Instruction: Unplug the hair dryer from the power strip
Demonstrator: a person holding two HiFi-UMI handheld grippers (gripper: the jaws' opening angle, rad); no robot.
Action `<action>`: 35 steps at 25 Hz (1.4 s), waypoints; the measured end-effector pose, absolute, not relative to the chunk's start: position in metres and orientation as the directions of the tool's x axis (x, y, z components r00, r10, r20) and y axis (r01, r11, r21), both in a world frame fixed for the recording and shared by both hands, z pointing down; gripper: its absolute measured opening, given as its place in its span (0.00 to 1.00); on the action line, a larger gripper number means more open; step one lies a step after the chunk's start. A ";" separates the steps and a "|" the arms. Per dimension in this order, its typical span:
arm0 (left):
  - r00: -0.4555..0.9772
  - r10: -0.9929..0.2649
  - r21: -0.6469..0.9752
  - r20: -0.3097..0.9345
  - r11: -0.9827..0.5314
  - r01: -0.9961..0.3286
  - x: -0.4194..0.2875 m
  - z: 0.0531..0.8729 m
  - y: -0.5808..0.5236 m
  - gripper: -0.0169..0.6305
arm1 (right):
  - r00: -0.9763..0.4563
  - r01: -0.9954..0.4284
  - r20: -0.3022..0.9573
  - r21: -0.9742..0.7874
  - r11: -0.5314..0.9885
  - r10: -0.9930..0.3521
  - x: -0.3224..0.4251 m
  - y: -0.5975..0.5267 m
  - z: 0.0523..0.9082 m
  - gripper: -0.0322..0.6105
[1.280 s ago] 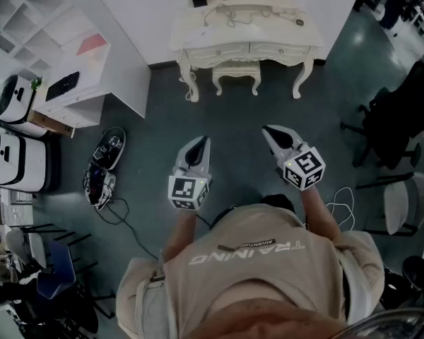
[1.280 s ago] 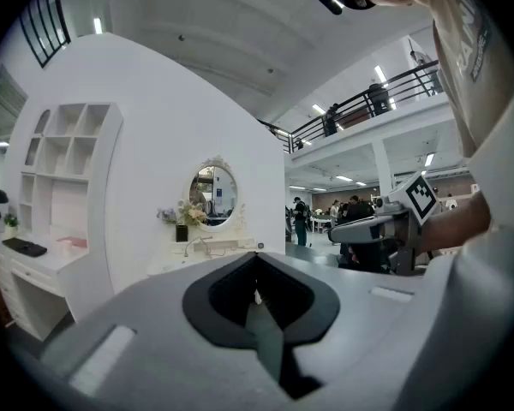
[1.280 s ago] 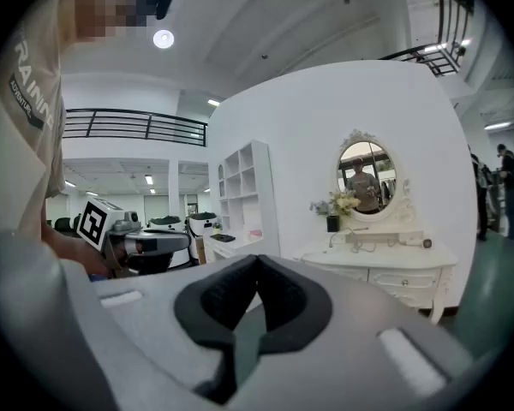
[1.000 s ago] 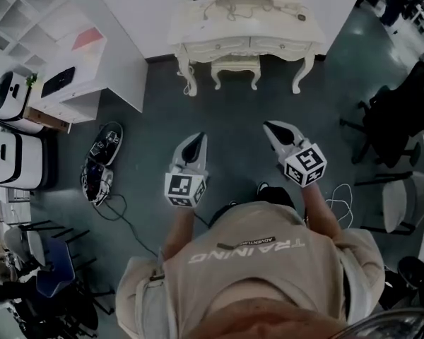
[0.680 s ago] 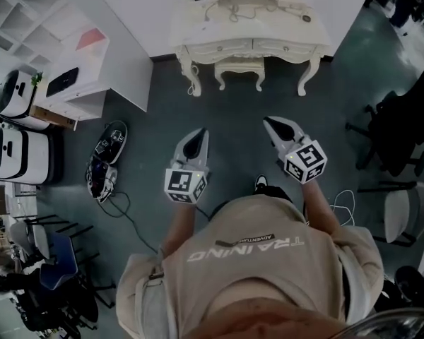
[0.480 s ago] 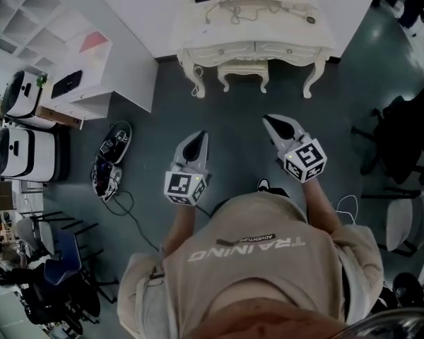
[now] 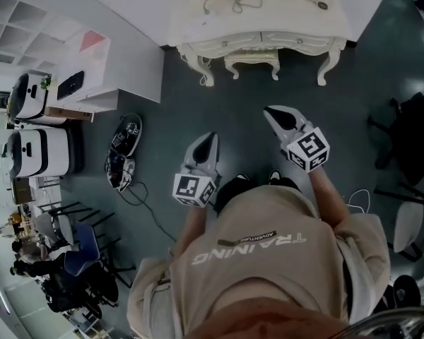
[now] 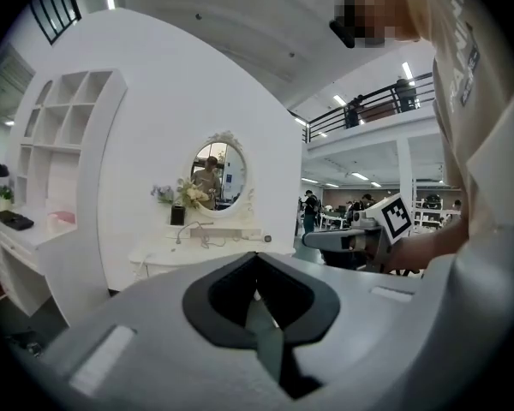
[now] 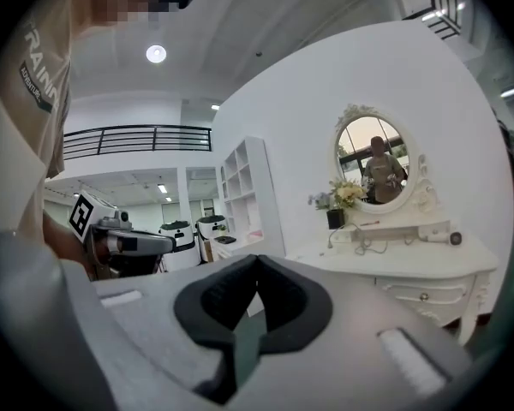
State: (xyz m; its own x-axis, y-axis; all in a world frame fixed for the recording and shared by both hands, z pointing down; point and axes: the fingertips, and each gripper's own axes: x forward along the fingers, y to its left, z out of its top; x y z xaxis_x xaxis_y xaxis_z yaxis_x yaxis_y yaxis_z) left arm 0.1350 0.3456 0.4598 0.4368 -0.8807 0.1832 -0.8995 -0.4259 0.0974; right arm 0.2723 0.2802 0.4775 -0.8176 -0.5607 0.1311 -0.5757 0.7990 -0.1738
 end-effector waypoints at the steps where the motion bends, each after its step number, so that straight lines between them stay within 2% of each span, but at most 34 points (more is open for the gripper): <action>1: 0.430 -0.882 0.103 0.193 -0.418 -0.903 0.128 0.464 0.341 0.02 | -0.821 -0.572 0.137 -0.184 0.800 -0.555 0.266 0.272 0.482 0.05; 6: 0.450 -0.866 0.134 0.216 -0.430 -0.893 0.080 0.487 0.308 0.02 | -0.815 -0.579 0.149 -0.149 0.802 -0.560 0.221 0.232 0.481 0.05; 12: 0.530 -0.834 0.111 0.154 -0.518 -0.848 0.028 0.470 0.239 0.02 | -0.765 -0.641 0.173 -0.103 0.761 -0.621 0.171 0.185 0.458 0.05; 19: 0.594 -0.796 0.102 0.117 -0.585 -0.804 -0.035 0.465 0.162 0.02 | -0.744 -0.668 0.170 -0.186 0.721 -0.646 0.100 0.145 0.460 0.05; 28: 0.625 -0.771 0.194 0.126 -0.599 -0.777 -0.044 0.488 0.113 0.02 | -0.729 -0.684 0.206 -0.250 0.686 -0.652 0.093 0.088 0.471 0.05; 35: 0.602 -0.783 0.145 0.159 -0.585 -0.798 -0.033 0.490 0.051 0.02 | -0.768 -0.640 0.209 -0.283 0.714 -0.605 0.091 0.017 0.498 0.05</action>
